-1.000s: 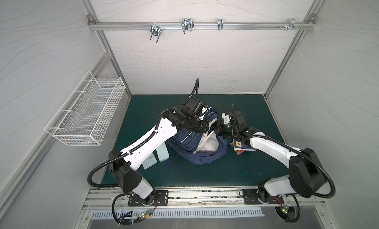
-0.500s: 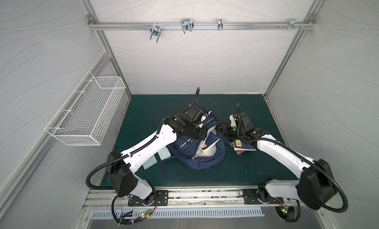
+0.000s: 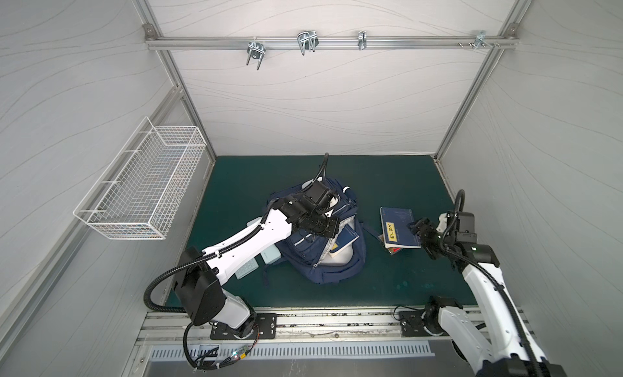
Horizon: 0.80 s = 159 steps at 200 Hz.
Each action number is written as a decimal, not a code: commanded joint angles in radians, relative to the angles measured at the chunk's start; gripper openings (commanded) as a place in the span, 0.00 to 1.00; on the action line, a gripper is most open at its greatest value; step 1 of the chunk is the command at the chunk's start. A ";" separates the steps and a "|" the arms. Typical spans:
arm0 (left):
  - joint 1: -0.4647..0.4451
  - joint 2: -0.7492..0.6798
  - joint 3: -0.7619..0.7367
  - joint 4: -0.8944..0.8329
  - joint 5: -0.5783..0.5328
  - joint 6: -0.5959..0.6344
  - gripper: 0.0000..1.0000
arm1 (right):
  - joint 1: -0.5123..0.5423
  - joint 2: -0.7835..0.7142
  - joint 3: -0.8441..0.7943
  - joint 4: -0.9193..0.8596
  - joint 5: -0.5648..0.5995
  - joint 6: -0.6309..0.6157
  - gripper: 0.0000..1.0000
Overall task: Pack the student bag
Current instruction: 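Return the right gripper to the book stack and grasp the next blue book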
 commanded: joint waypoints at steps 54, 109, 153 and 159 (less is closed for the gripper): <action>0.003 -0.034 0.015 0.077 0.037 0.008 0.00 | -0.184 0.060 -0.262 0.276 -0.225 0.019 0.87; 0.003 -0.043 0.001 0.097 0.049 -0.015 0.00 | -0.192 0.157 -0.347 0.544 -0.242 0.051 0.79; 0.003 -0.064 -0.024 0.092 0.044 -0.013 0.00 | -0.203 0.283 -0.343 0.677 -0.277 0.044 0.62; 0.002 -0.065 -0.024 0.091 0.044 -0.012 0.00 | -0.205 0.300 -0.342 0.691 -0.282 0.042 0.59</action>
